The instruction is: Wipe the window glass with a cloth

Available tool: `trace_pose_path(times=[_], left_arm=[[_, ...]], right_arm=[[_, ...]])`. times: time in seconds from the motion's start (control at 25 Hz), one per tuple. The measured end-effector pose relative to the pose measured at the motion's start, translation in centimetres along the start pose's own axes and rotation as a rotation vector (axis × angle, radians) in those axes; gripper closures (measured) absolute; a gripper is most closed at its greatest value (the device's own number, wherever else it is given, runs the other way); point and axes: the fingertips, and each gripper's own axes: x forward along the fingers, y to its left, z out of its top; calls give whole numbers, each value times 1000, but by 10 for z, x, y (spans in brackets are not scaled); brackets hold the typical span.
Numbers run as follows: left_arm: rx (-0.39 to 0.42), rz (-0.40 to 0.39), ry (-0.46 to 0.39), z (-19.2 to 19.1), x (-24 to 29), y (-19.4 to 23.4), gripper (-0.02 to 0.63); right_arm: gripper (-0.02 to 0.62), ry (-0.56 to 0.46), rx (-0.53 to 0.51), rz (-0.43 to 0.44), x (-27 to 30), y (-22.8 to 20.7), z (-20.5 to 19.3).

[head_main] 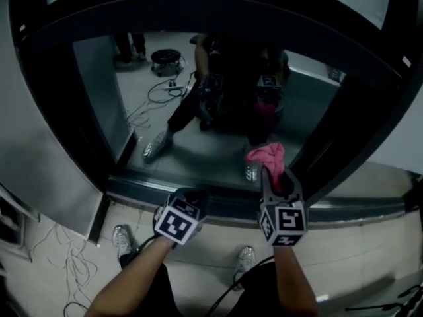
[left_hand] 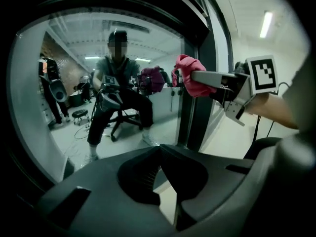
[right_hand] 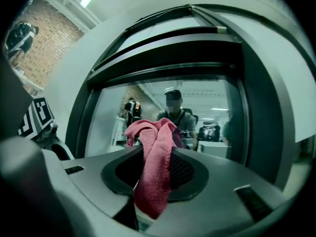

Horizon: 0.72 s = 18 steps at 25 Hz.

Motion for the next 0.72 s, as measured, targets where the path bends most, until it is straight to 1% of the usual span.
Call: trace_pose_path(times=[0.2, 0.36, 0.48, 0.56, 0.72], left_arm=[[-16, -58, 51, 5, 22, -37, 601], [-21, -117, 72, 8, 36, -67, 601], [-17, -160, 90, 8, 40, -84, 601], [-16, -173, 92, 7, 41, -91, 601], [-3, -164, 97, 0, 44, -97, 601]], right_arm=[[474, 12, 54, -135, -19, -59, -10], [474, 13, 104, -241, -29, -95, -19], [474, 13, 163, -332, -34, -119, -28], [474, 13, 211, -392, -37, -131, -36], [474, 5, 286, -498, -36, -144, -51]])
